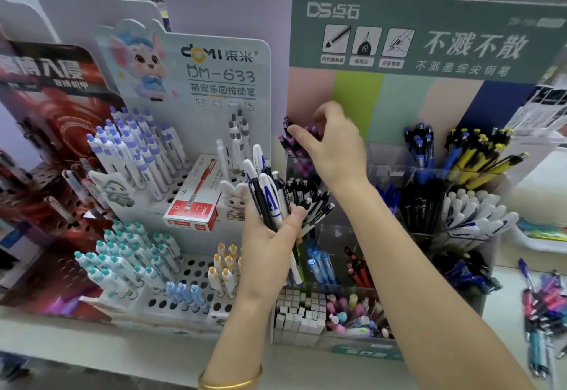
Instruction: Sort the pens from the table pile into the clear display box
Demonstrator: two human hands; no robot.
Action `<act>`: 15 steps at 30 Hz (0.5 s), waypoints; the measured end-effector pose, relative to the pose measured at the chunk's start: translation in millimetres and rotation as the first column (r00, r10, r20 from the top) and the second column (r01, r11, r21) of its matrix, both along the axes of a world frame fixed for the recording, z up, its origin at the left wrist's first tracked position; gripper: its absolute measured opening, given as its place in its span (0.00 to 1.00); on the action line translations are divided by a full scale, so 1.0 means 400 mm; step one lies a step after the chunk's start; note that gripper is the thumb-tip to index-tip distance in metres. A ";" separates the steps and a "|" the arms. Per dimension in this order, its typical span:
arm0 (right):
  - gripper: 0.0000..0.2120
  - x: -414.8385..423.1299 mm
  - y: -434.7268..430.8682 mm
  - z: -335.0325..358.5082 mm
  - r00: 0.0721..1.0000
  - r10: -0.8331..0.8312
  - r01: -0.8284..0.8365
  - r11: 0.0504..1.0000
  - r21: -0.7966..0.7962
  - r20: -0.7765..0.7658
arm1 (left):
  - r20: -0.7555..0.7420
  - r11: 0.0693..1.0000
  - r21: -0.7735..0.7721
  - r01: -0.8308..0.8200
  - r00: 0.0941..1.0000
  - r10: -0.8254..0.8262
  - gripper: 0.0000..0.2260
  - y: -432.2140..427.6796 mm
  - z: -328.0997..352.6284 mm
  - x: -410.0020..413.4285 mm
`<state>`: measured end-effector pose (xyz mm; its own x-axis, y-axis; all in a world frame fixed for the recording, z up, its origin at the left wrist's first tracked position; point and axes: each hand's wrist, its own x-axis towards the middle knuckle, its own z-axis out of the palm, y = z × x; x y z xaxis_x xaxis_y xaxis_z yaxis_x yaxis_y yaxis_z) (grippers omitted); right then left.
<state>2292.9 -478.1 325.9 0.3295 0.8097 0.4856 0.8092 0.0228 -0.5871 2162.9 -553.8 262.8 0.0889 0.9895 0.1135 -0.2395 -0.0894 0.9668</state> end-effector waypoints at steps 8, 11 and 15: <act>0.14 0.009 -0.024 0.024 0.994 0.092 -0.095 0.994 -0.049 -0.064 | 0.428 0.947 -0.111 0.302 0.874 -0.228 0.11 -0.014 0.022 0.001; 0.09 0.007 -0.096 0.036 0.989 0.101 -0.088 0.989 0.116 -0.112 | 0.490 0.928 -0.072 0.365 0.823 -0.286 0.13 -0.021 0.019 0.002; 0.03 -0.007 -0.222 0.038 0.866 0.333 -0.369 0.929 -0.027 -0.374 | 0.383 0.933 -0.071 0.352 0.874 -0.300 0.15 -0.037 0.003 0.013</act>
